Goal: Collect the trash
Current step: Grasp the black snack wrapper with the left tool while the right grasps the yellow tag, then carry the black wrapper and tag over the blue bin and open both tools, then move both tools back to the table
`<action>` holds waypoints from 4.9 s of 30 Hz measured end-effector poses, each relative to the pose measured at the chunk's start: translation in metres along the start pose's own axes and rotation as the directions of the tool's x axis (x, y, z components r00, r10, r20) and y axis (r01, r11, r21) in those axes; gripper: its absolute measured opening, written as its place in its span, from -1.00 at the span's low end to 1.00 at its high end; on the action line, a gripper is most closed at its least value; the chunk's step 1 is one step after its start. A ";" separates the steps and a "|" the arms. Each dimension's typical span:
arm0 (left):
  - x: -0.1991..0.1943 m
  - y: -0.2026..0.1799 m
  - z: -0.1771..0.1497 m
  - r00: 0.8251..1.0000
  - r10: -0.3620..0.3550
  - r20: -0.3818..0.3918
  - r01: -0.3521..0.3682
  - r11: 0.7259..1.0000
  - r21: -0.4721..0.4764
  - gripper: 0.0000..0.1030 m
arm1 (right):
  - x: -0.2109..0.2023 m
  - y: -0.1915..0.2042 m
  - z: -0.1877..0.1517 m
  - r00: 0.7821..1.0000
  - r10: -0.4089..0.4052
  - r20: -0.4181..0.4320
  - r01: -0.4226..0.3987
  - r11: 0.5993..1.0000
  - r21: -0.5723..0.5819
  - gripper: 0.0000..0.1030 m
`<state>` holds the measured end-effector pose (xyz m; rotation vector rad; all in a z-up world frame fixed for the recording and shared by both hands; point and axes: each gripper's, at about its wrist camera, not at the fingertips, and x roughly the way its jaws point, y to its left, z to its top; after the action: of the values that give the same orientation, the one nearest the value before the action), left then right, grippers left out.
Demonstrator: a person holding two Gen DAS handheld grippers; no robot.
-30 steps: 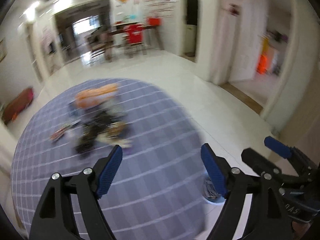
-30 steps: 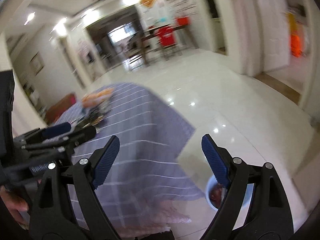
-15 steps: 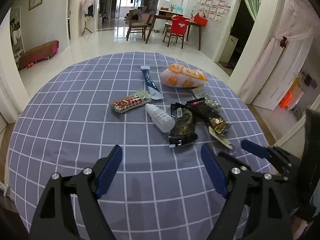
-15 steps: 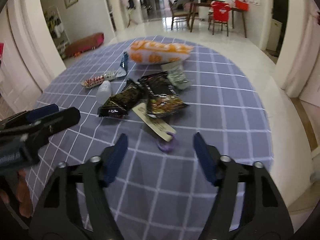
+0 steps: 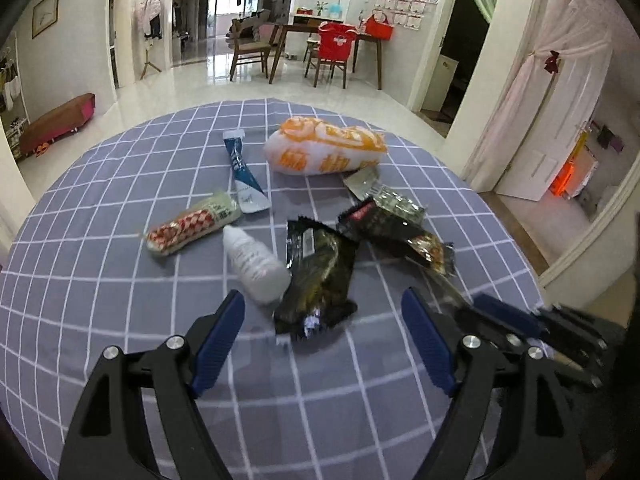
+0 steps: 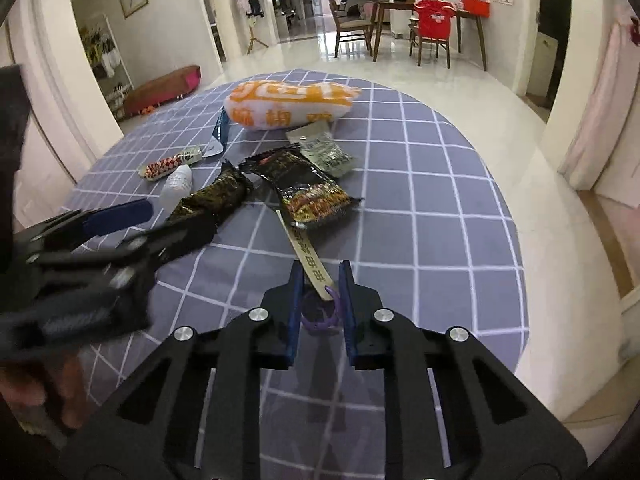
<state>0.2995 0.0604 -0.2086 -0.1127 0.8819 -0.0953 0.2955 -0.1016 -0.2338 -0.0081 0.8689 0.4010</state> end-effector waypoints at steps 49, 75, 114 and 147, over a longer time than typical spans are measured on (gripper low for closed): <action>-0.062 -0.014 -0.049 0.999 -0.037 0.019 0.038 0.999 -0.011 -0.73 | -0.001 0.036 -0.006 0.997 -0.070 -0.021 0.068 0.994 -0.079 -0.74; -0.077 -0.233 -0.078 0.953 -0.298 -0.051 0.300 0.911 0.285 -0.73 | -0.198 -0.146 -0.126 0.970 -0.143 0.197 0.065 0.932 0.357 -0.97; -0.009 -0.379 -0.114 0.928 -0.298 -0.223 0.366 0.837 0.407 -0.01 | -0.259 -0.257 -0.221 0.875 -0.430 0.224 0.214 0.758 0.616 0.06; -0.055 -0.082 -0.004 0.998 0.013 0.060 -0.020 0.993 0.119 0.53 | -0.113 -0.056 -0.039 0.978 -0.070 0.196 0.035 0.984 0.177 0.22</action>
<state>0.2586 -0.0135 -0.1583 0.0034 0.8155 -0.1286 0.2211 -0.1988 -0.1841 0.1671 0.6994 0.2706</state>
